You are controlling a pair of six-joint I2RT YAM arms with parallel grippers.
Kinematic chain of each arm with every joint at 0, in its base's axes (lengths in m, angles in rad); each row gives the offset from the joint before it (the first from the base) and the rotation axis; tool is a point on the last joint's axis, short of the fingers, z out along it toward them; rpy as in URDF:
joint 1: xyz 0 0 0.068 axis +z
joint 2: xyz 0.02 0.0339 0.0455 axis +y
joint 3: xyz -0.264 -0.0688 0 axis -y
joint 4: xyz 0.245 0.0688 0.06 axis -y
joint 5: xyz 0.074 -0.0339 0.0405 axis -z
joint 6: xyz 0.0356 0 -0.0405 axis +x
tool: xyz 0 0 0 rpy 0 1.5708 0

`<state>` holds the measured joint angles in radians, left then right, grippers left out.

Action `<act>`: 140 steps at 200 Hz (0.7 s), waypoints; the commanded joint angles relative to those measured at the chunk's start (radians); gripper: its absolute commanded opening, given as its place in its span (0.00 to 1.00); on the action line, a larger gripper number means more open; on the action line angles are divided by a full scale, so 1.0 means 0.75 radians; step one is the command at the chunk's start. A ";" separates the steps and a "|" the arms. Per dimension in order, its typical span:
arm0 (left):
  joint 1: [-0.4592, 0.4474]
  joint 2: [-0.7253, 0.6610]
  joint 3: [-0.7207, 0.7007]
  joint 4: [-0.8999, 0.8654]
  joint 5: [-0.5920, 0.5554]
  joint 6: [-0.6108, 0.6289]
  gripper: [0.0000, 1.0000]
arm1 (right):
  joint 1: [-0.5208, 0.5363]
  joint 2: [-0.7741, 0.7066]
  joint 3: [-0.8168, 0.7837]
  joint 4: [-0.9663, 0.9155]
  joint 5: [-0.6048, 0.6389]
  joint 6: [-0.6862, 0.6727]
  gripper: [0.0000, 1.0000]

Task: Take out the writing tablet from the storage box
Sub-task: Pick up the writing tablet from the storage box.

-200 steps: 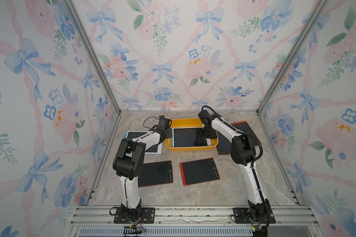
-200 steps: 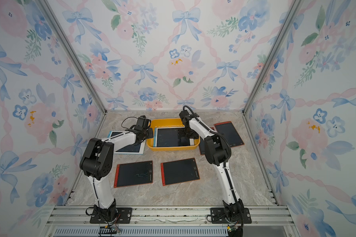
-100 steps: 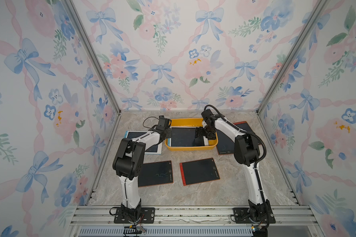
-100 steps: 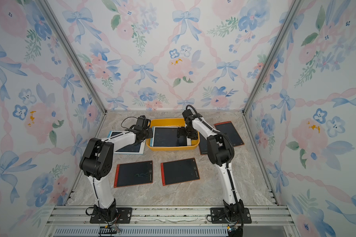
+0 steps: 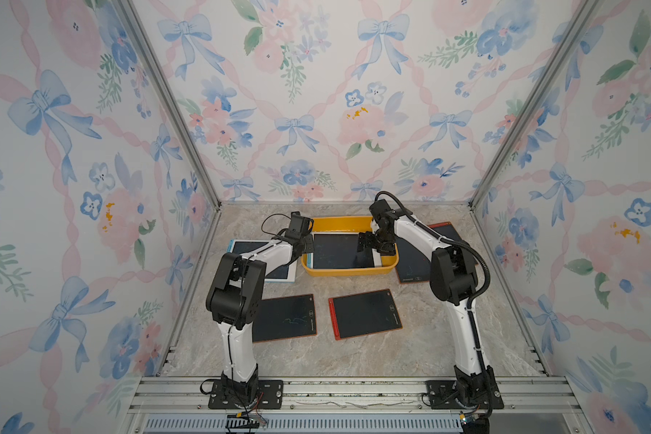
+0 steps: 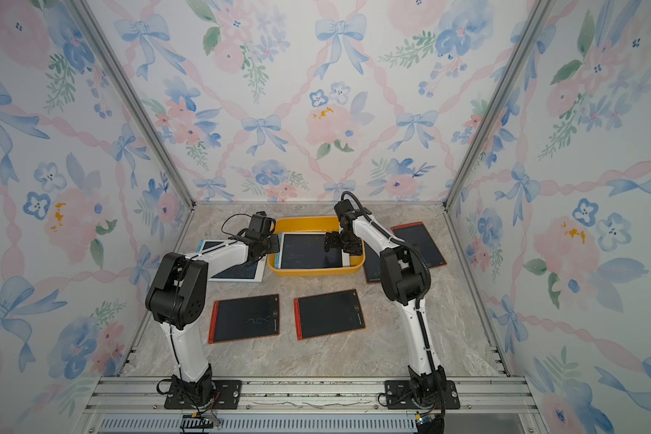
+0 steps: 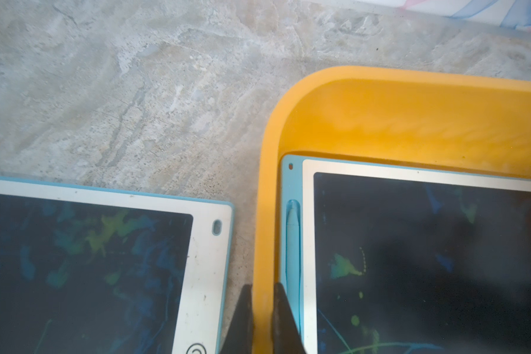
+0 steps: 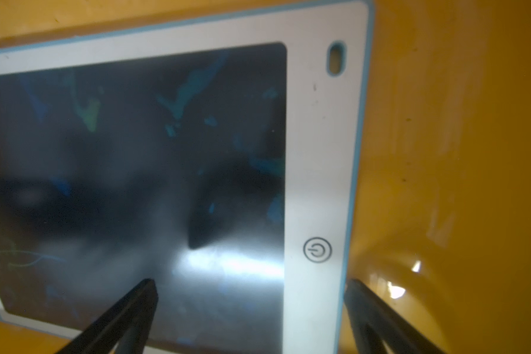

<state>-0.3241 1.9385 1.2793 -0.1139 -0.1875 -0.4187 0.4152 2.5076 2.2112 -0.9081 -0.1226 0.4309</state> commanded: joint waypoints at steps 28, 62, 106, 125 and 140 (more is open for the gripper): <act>-0.001 0.015 0.016 -0.036 -0.027 0.012 0.00 | 0.043 0.086 0.218 -0.220 0.222 -0.053 0.97; -0.001 0.015 0.021 -0.041 -0.029 0.018 0.00 | 0.046 0.107 0.222 -0.261 0.298 -0.068 0.97; -0.001 0.006 0.019 -0.040 -0.022 0.004 0.00 | 0.048 0.136 0.196 -0.261 0.353 -0.074 0.97; -0.001 0.006 0.021 -0.041 -0.012 0.004 0.00 | 0.047 0.151 0.190 -0.258 0.359 -0.071 0.97; 0.001 0.006 0.019 -0.041 0.005 -0.001 0.00 | 0.048 0.165 0.194 -0.263 0.353 -0.071 0.97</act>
<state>-0.3241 1.9385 1.2797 -0.1139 -0.1905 -0.4191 0.4446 2.5855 2.3623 -1.0657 0.1135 0.3874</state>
